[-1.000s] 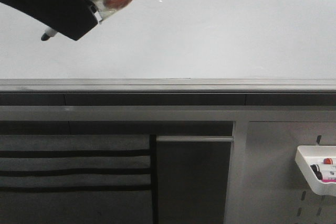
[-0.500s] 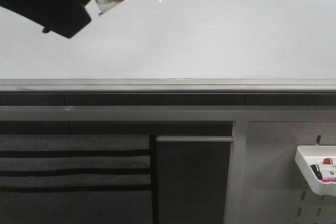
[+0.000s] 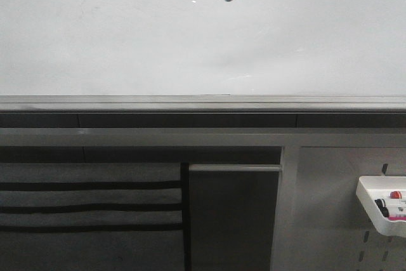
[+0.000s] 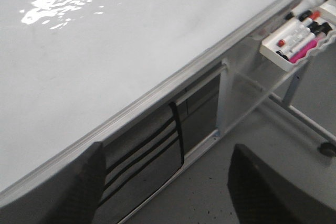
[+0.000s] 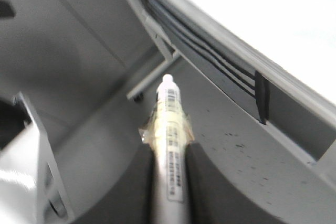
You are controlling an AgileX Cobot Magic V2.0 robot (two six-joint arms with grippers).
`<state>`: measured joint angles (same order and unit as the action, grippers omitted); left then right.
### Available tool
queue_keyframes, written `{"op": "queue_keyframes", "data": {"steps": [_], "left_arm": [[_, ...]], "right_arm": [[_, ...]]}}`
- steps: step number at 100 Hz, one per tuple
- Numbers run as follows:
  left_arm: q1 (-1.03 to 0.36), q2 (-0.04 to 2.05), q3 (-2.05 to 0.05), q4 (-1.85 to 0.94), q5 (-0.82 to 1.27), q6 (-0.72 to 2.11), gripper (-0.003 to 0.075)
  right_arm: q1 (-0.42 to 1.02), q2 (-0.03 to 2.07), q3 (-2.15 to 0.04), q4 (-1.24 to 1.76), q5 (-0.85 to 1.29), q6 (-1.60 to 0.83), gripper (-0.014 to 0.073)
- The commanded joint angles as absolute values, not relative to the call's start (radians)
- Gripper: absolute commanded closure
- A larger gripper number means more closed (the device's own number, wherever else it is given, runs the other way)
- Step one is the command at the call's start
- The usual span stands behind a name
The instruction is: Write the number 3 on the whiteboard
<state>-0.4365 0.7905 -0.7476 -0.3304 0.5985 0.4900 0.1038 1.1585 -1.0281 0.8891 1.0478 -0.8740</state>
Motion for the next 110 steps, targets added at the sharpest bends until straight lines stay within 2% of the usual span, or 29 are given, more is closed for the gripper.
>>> {"op": "queue_keyframes", "data": {"steps": [1, 25, 41, 51, 65, 79, 92, 110], "left_arm": [[-0.402, 0.760, -0.738, -0.373, 0.499, 0.464, 0.0257], [-0.388, 0.757, -0.725, -0.374, 0.461, 0.464, 0.0258], [-0.388, 0.757, -0.725, -0.374, 0.463, 0.464, 0.0258], [-0.388, 0.757, -0.725, -0.374, 0.463, 0.464, 0.0258], [-0.388, 0.757, -0.725, -0.374, 0.463, 0.464, 0.0258], [-0.388, 0.757, -0.725, -0.374, 0.463, 0.464, 0.0258], [-0.388, 0.757, -0.725, -0.374, 0.463, 0.464, 0.0258], [-0.388, 0.757, -0.725, -0.374, 0.463, 0.464, 0.0258]], "right_arm": [[0.025, 1.102, -0.985, 1.042, 1.009, -0.870, 0.0642], [0.007, 1.107, -0.936, 1.051, 1.008, -0.908, 0.0642], [0.010, 1.107, -0.948, 0.934, 0.903, -0.888, 0.0642], [0.061, 1.106, -0.955, 0.839, 0.829, -0.816, 0.0642], [0.202, 1.115, -0.955, 0.793, 0.733, -0.802, 0.0642], [0.223, 1.164, -1.001, 0.789, 0.645, -0.790, 0.0642], [0.197, 1.237, -1.123, 0.791, 0.668, -0.767, 0.0642], [0.199, 1.373, -1.287, 0.762, 0.810, -0.769, 0.0642]]}}
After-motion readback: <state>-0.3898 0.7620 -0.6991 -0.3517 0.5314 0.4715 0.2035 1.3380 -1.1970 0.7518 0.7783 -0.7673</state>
